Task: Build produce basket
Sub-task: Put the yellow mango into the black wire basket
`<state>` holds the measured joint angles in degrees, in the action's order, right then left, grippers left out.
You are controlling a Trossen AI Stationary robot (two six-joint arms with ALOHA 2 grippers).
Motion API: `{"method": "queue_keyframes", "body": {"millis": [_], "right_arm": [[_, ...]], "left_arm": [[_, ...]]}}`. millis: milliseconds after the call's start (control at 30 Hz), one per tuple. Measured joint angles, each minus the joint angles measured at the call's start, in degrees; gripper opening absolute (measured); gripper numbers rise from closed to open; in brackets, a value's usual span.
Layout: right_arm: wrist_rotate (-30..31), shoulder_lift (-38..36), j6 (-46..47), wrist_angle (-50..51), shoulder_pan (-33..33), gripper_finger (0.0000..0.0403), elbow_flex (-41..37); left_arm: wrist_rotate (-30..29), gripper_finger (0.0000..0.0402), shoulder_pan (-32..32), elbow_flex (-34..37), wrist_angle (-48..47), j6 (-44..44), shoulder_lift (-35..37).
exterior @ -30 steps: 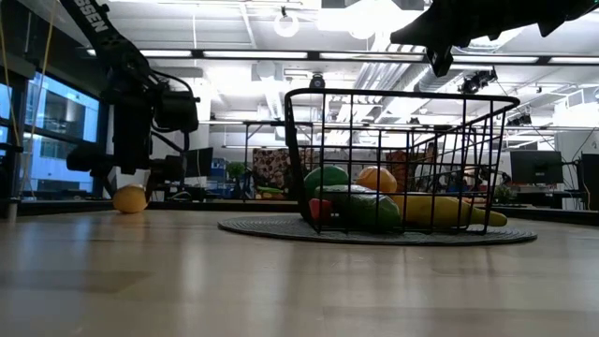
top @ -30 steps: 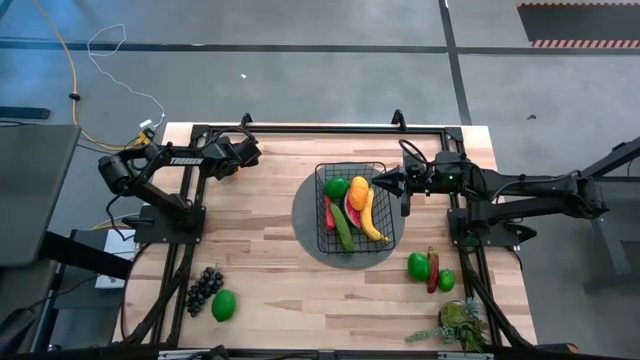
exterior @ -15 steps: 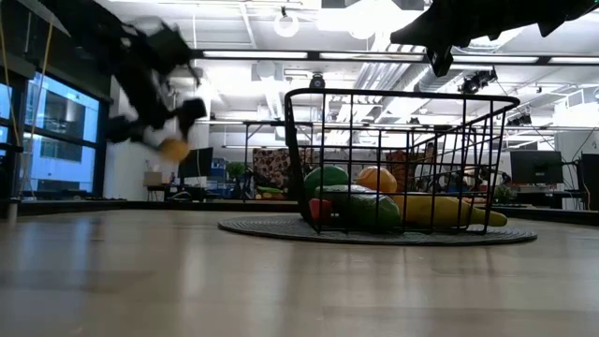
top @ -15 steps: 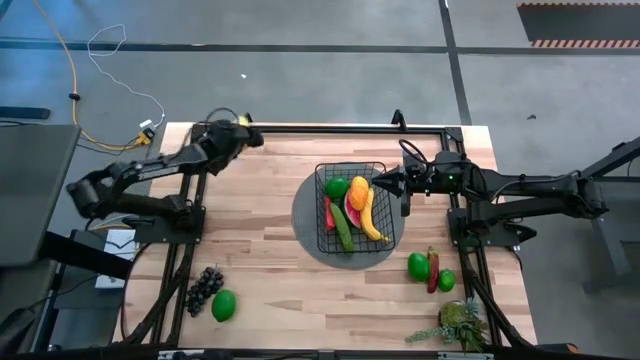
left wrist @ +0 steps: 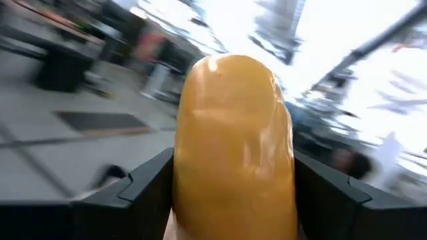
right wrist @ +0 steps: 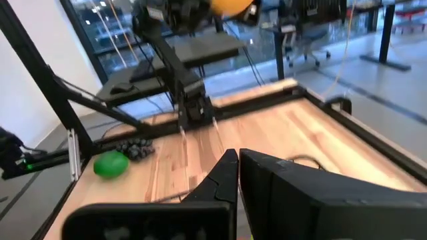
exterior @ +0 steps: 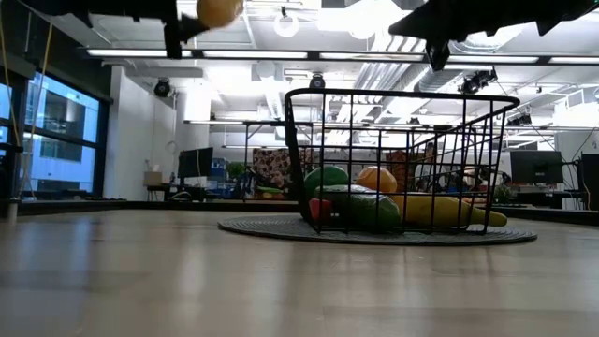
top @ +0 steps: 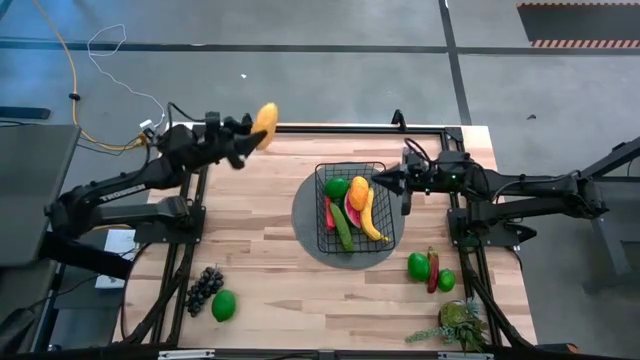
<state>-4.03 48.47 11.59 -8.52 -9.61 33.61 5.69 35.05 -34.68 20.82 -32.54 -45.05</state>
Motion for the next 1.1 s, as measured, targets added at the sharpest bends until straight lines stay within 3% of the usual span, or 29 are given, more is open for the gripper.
{"method": "queue_keyframes", "body": {"millis": [133, 300, 433, 567, 700, 867, 1100], "right_arm": [[0.0, 0.0, -0.1, -3.8, 0.0, 0.0000, 0.0], [-0.1, 0.0, -0.1, -6.0, 0.0, 0.0000, 0.0], [-0.5, 0.0, 0.0, -7.4, 0.0, 0.0000, 0.0], [-0.8, 0.0, 1.3, -9.9, 0.0, 0.0000, 0.0], [-3.4, 0.0, 1.4, -10.7, 0.0, 0.0000, 0.0], [-8.2, 0.5, 1.2, -9.3, 0.7, 0.0000, 0.0], [-8.2, 2.6, -1.6, -9.6, 1.9, 0.0000, 0.0]], "left_arm": [[5.7, 0.0246, -4.9, 0.0, 0.0, -1.3, 1.8], [5.3, 0.0246, -13.8, 0.0, -0.3, 1.4, 1.7], [1.1, 0.0246, -21.7, 0.0, -1.3, 9.1, -0.2], [-3.7, 0.0246, -27.3, 0.0, -3.6, 25.5, -1.6], [-9.3, 0.0246, -29.3, -0.5, -3.9, 37.9, -1.6], [-11.4, 0.0246, -29.4, -2.4, -5.1, 35.9, -1.6], [-9.5, 0.0246, -29.4, -2.4, -9.9, 36.7, -1.6]]}}
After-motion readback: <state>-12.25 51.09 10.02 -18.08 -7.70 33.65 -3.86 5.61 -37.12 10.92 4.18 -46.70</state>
